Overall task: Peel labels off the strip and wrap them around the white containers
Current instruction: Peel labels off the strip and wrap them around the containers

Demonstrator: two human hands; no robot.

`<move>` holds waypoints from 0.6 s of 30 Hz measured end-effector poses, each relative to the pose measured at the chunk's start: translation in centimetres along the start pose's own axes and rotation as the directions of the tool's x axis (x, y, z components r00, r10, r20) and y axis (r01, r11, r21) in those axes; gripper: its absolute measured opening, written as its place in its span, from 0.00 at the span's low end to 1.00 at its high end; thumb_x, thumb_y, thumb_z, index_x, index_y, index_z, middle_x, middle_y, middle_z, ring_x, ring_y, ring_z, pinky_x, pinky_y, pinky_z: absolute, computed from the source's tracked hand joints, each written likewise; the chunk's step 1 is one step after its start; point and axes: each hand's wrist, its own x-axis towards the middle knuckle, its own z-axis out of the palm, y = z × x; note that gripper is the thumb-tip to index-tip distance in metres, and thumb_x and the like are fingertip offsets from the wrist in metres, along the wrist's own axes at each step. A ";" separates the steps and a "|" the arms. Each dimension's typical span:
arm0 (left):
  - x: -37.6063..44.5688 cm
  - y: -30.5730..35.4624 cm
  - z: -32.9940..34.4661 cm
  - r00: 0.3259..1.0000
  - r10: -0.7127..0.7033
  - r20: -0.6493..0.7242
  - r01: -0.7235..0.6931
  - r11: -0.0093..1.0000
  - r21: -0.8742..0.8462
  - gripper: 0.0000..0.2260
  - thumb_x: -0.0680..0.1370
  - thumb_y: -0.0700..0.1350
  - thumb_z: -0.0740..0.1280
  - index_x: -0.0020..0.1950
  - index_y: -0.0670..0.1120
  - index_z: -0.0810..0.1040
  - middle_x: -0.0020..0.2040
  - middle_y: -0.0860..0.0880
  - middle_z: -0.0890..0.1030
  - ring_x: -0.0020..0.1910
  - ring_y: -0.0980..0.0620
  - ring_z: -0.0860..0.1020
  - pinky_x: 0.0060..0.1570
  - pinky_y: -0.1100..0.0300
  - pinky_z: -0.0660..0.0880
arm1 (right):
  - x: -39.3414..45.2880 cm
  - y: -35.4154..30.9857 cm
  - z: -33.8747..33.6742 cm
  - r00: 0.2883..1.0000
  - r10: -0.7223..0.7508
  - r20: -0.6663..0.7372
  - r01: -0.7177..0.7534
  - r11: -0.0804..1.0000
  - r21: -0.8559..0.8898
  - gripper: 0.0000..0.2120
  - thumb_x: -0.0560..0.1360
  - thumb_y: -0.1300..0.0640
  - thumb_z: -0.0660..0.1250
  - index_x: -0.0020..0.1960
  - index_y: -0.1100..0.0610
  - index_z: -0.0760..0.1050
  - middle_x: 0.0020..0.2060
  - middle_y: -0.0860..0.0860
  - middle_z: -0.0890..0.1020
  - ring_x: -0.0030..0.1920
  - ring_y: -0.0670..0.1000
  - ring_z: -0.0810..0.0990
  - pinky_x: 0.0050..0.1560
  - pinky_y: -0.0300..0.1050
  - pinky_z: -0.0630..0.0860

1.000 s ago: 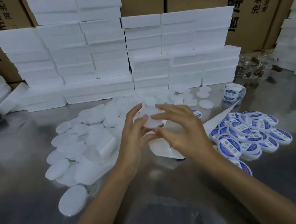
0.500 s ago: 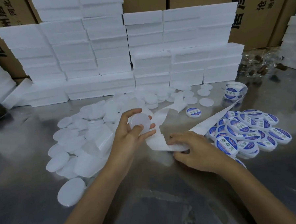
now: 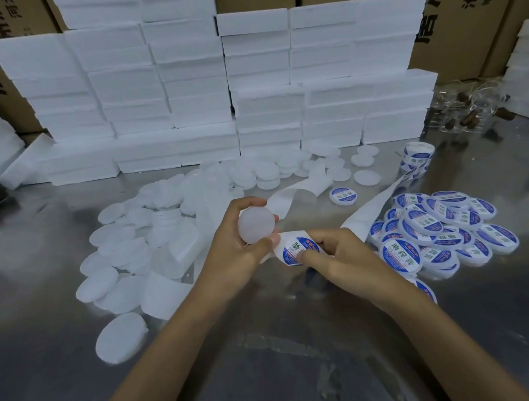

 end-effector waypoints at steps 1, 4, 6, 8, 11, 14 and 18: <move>0.0 0.0 0.0 1.000 0.003 -0.001 -0.003 1.000 0.000 0.21 0.76 0.34 0.72 0.60 0.55 0.73 0.55 0.50 0.84 0.54 0.56 0.83 0.44 0.64 0.80 | 0.0 0.0 0.0 1.000 -0.012 -0.009 0.012 1.000 -0.007 0.08 0.79 0.53 0.67 0.53 0.41 0.80 0.41 0.33 0.84 0.42 0.37 0.82 0.38 0.29 0.75; 0.1 -0.2 -0.2 1.000 0.014 -0.028 -0.013 1.000 0.021 0.20 0.76 0.34 0.72 0.60 0.54 0.73 0.55 0.50 0.83 0.52 0.62 0.82 0.39 0.68 0.79 | 0.0 0.1 0.2 0.992 -0.063 -0.107 0.065 0.998 0.015 0.06 0.77 0.55 0.71 0.52 0.45 0.80 0.44 0.38 0.85 0.45 0.39 0.83 0.44 0.34 0.79; 0.2 -0.5 -0.4 0.999 -0.022 -0.044 0.023 0.999 0.027 0.20 0.76 0.37 0.73 0.62 0.56 0.73 0.57 0.51 0.83 0.55 0.55 0.82 0.39 0.64 0.81 | 0.0 0.0 0.2 0.973 -0.106 -0.206 0.115 0.993 0.031 0.12 0.74 0.57 0.74 0.52 0.43 0.75 0.46 0.40 0.84 0.49 0.38 0.82 0.46 0.33 0.79; 0.3 -0.7 -0.5 0.995 -0.080 -0.060 0.086 0.990 0.108 0.21 0.76 0.43 0.74 0.64 0.59 0.72 0.59 0.57 0.80 0.56 0.51 0.80 0.40 0.67 0.81 | 0.0 -0.2 0.4 0.960 -0.166 -0.226 0.164 0.986 -0.027 0.19 0.74 0.57 0.74 0.53 0.37 0.71 0.48 0.37 0.81 0.51 0.35 0.79 0.44 0.28 0.77; 0.4 -1.1 -0.5 0.988 -0.135 -0.081 0.146 0.979 0.142 0.22 0.75 0.47 0.75 0.62 0.63 0.71 0.54 0.66 0.73 0.50 0.55 0.77 0.31 0.77 0.73 | -0.1 -0.3 0.8 0.961 -0.211 -0.179 0.179 0.968 -0.177 0.21 0.76 0.55 0.72 0.51 0.29 0.70 0.48 0.26 0.75 0.50 0.30 0.76 0.41 0.24 0.74; 0.5 -1.5 -0.6 0.987 -0.138 -0.079 0.149 0.978 0.149 0.22 0.74 0.48 0.76 0.62 0.63 0.71 0.52 0.67 0.72 0.49 0.54 0.77 0.30 0.78 0.71 | 0.1 0.1 1.2 0.946 -0.261 -0.192 0.212 0.947 -0.242 0.20 0.76 0.56 0.71 0.49 0.30 0.70 0.51 0.30 0.73 0.53 0.26 0.72 0.45 0.21 0.71; 0.5 -1.5 -0.6 0.987 -0.139 -0.084 0.154 0.967 0.202 0.23 0.74 0.49 0.76 0.64 0.63 0.71 0.51 0.68 0.71 0.47 0.55 0.76 0.28 0.79 0.70 | 0.2 0.2 1.1 0.944 -0.261 -0.203 0.204 0.943 -0.261 0.22 0.76 0.58 0.71 0.49 0.29 0.69 0.52 0.33 0.71 0.53 0.22 0.68 0.45 0.18 0.69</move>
